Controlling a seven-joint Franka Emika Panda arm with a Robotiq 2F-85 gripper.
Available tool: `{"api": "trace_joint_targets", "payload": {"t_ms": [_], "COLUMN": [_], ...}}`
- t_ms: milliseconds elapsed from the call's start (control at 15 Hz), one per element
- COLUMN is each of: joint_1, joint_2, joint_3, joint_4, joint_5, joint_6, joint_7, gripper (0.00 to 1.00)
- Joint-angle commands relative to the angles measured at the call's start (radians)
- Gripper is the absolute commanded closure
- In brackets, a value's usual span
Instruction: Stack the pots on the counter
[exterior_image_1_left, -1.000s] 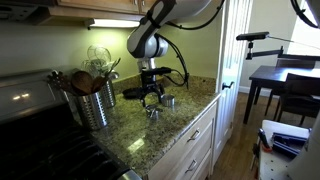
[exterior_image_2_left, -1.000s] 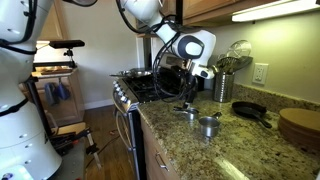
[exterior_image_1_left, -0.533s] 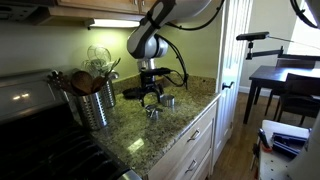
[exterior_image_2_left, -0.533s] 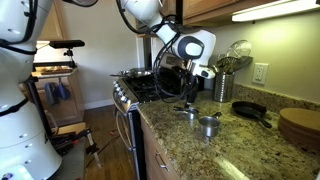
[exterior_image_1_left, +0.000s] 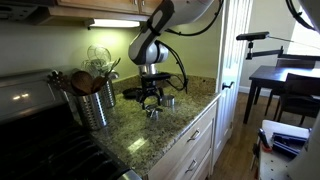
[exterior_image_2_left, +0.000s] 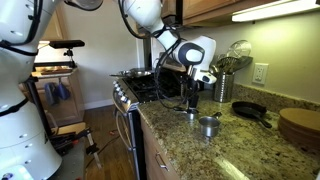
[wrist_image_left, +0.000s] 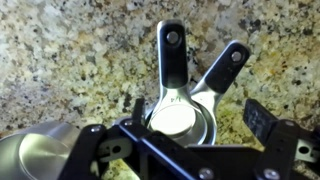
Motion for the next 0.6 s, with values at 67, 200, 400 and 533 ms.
{"api": "trace_joint_targets", "payload": {"t_ms": [67,200,400,533], "joint_1": [0.009,0.008,0.008,0.008], "joint_2": [0.005,0.007,0.009,0.012], "joint_3": [-0.019,-0.021,-0.021,-0.020], "joint_4": [0.002,0.007,0.011,0.013], "joint_5": [-0.023,-0.025,-0.023,-0.024], "joint_6": [0.021,0.022,0.025,0.027], "joint_7": [0.028,0.029,0.028,0.027], "gripper": [0.00,0.00,0.00,0.00]}}
